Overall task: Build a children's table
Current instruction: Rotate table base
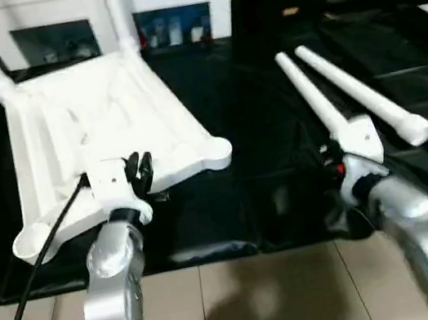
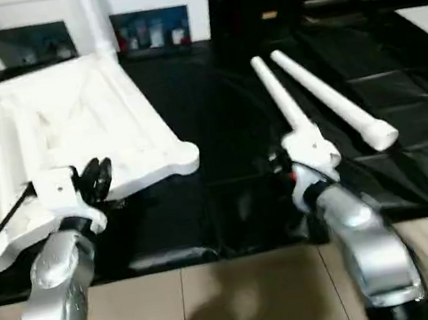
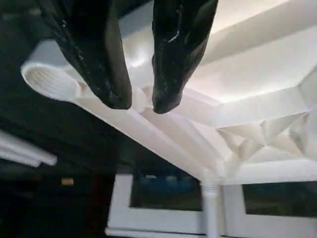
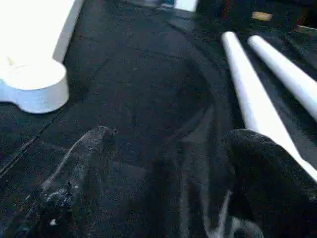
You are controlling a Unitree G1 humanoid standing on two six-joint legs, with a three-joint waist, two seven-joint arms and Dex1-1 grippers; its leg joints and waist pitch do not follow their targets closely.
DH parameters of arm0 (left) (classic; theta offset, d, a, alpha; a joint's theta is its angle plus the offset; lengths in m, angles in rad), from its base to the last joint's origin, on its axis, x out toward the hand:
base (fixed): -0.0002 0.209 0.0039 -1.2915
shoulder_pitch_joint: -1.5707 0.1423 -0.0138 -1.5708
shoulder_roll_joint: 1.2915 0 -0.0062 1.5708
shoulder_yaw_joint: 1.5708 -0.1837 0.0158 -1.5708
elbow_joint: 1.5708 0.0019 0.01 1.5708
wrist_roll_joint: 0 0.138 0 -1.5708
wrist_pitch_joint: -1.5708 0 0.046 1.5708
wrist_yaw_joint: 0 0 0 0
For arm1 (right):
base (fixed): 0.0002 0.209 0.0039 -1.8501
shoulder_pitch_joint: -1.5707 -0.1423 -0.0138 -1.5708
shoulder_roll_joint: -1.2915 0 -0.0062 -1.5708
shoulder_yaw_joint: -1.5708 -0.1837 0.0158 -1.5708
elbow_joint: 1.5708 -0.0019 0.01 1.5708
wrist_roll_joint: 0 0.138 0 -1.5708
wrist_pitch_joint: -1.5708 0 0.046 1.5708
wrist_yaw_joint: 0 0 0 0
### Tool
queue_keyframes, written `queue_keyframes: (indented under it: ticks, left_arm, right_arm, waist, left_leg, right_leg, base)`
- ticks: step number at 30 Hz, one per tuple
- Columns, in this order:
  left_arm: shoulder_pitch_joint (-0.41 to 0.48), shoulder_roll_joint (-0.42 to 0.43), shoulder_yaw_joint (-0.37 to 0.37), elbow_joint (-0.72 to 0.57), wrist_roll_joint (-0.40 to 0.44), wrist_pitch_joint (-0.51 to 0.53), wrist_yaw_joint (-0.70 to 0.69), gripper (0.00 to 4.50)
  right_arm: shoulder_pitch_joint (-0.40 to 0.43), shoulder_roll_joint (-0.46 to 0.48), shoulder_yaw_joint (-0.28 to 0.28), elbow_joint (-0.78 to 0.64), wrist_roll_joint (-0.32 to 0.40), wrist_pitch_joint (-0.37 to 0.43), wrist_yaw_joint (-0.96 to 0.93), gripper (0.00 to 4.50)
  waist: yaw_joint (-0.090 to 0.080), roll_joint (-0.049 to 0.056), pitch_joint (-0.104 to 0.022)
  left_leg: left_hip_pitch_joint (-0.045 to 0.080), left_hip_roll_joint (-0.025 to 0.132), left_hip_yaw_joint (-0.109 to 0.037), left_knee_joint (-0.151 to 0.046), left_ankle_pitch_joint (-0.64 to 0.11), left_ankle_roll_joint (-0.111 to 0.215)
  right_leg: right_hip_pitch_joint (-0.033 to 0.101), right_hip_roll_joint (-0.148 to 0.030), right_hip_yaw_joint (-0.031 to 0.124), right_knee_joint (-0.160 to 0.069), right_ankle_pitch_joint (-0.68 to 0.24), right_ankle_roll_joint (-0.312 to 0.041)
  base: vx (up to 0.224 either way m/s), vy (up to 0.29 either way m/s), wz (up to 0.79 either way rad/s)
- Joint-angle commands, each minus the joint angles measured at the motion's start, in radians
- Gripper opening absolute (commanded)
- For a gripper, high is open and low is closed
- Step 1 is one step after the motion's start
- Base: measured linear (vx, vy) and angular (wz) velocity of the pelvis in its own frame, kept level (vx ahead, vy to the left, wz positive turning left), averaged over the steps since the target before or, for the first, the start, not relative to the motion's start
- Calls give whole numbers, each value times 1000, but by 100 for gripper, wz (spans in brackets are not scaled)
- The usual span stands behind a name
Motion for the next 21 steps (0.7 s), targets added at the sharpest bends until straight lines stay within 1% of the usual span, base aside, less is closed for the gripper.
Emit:
queue_keyframes:
  ticks: [1, 2, 3, 4, 5, 6, 7, 8, 9, 10, 11, 12, 13, 14, 15, 16, 17, 18, 19, 20, 21]
  left_arm:
    - [-6, 9, -26, -29, 45, 32, 36, 102]
    - [-8, 7, -31, -40, 49, 53, 42, 102]
    - [-10, 11, -40, -47, 59, 63, 43, 102]
    - [-10, 11, -40, -47, 59, 63, 43, 102]
    - [-6, 11, -45, -65, 67, 82, 44, 102]
    - [3, -1, -45, -82, 65, 98, 52, 102]
    - [14, -13, -43, -106, 58, 117, 60, 102]
    - [20, -15, -42, -123, 45, 121, 51, 102]
    - [20, -10, -43, -129, 48, 135, 48, 102]
    - [19, -2, -45, -132, 54, 138, 49, 102]
    - [18, 3, -44, -131, 53, 128, 47, 102]
    - [18, 4, -40, -132, 41, 113, 36, 102]
    - [18, 6, -38, -139, 21, 114, 21, 102]
    - [17, 6, -35, -144, 8, 116, 13, 102]
    - [17, 4, -32, -153, 1, 123, 17, 102]
    - [17, 4, -33, -155, 1, 122, 16, 102]
    - [18, 5, -34, -156, 6, 122, 18, 102]
    - [19, 4, -33, -160, 12, 128, 20, 102]
    - [21, 4, -33, -162, 18, 132, 23, 102]
    - [21, 4, -33, -162, 19, 133, 24, 102]
    - [24, 6, -33, -162, 26, 133, 30, 102]
  right_arm:
    - [-8, 8, 9, 21, -4, -6, -21, 392]
    - [-8, 17, 6, 23, -5, -8, -29, 392]
    - [-9, 24, 4, 23, -5, -8, -35, 392]
    - [-9, 24, 4, 23, -5, -8, -35, 392]
    - [-10, 40, 3, 21, -13, -8, -47, 392]
    - [-11, 50, 2, 13, -11, -7, -46, 392]
    - [-13, 55, 3, 6, -9, -4, -51, 392]
    - [-18, 59, 3, 4, -4, -2, -54, 392]
    - [-21, 62, 2, 4, 0, 1, -54, 392]
    - [-26, 60, 7, 5, -2, -2, -53, 392]
    - [-30, 58, 14, 6, -6, -5, -52, 392]
    - [-34, 56, 20, 6, -8, -9, -48, 392]
    - [-37, 55, 28, 8, -10, -13, -46, 392]
    - [-41, 57, 32, 9, -10, -16, -47, 392]
    - [-44, 64, 33, 7, -6, -19, -46, 392]
    - [-46, 67, 34, 6, -4, -21, -44, 392]
    - [-50, 67, 40, 5, -4, -25, -37, 392]
    - [-53, 67, 44, 6, -6, -27, -33, 392]
    - [-55, 65, 49, 6, -8, -28, -29, 392]
    - [-55, 64, 51, 6, -9, -28, -28, 392]
    - [-61, 63, 58, 6, -7, -28, -21, 392]
  waist:
    - [-26, 14, -62]
    - [-36, 46, -56]
    - [-37, 54, -58]
    - [-38, 57, -58]
    - [-37, 50, -55]
    - [-34, 33, -62]
    - [-42, 22, -75]
    - [-14, -29, -75]
    - [24, -45, -82]
    - [28, -42, -68]
    - [34, -38, -70]
    - [30, -22, -65]
    - [30, -9, -68]
    - [27, 7, -65]
    - [9, 33, -67]
    - [1, 40, -63]
    - [-11, 53, -37]
    - [-1, 61, -34]
    - [35, 52, -11]
    - [53, 20, -25]
    - [53, -15, 10]
  left_leg:
    - [65, 50, -50, -93, -553, -56]
    - [71, 145, -101, -155, -637, -43]
    - [57, 196, -122, -194, -663, -41]
    - [52, 222, -137, -224, -658, -6]
    - [60, 218, -129, -222, -659, 24]
    - [64, 202, -114, -206, -641, 68]
    - [61, 168, -106, -176, -571, 94]
    - [13, -42, 15, 26, -433, 107]
    - [-35, -76, 4, 150, -232, 140]
    - [-54, -73, -9, 143, -155, 116]
    - [-60, -73, -28, 113, -133, 79]
    - [-44, -57, -54, 63, -161, 107]
    - [-24, -42, -63, 37, -171, 123]
    - [0, -25, -71, 17, -192, 131]
    - [47, 40, -97, -33, -368, 123]
    - [80, 74, -108, -52, -475, 120]
    - [95, 178, -153, -134, -740, 114]
    - [81, 198, -147, -184, -873, 83]
    - [60, 155, -69, -215, -1031, 64]
    - [103, 123, -24, -132, -936, 75]
    - [128, -45, 21, 174, -465, 99]
  right_leg:
    - [9, 22, -25, -124, -496, -14]
    - [21, 17, -42, -71, -335, -58]
    - [36, 11, -47, 9, -211, -79]
    - [32, 11, -49, 86, -126, -105]
    - [18, 2, -39, 101, -125, -116]
    - [28, -24, -4, 96, -140, -125]
    - [44, -38, 12, 71, -104, -167]
    - [38, -38, 22, -90, -276, -245]
    - [85, -106, 56, -111, -479, -195]
    - [75, -110, 57, -105, -550, -64]
    - [82, -112, 70, -98, -628, 174]
    - [90, -123, 80, -104, -575, 253]
    - [87, -120, 67, -115, -543, 235]
    - [86, -120, 51, -128, -549, 195]
    - [85, -69, -10, -130, -620, 132]
    - [84, -63, -25, -127, -630, 96]
    - [99, -49, -39, 3, -515, 20]
    - [121, -34, -40, 125, -396, -13]
    - [111, 3, -32, 203, -305, -49]
    - [105, -28, 73, 158, -580, -31]
    - [33, -146, 181, -191, -1203, -22]
  base:
    - [-67, -28, 1]
    - [-59, -46, -3]
    - [-59, -46, -3]
    - [-42, -85, -10]
    - [-33, -169, -5]
    - [-33, -169, -5]
    - [-39, -229, -8]
    - [-43, -214, -8]
    - [-43, -214, -8]
    - [-45, -187, -5]
    - [-60, -168, -2]
    - [-60, -168, -2]
    - [-58, -122, 6]
    - [-60, -112, -1]
    - [-60, -112, -1]
    - [-36, -104, -2]
    - [-37, -92, 3]
    - [-37, -92, 3]
    - [-20, -127, 17]
    - [80, -178, 19]
    - [80, -178, 19]
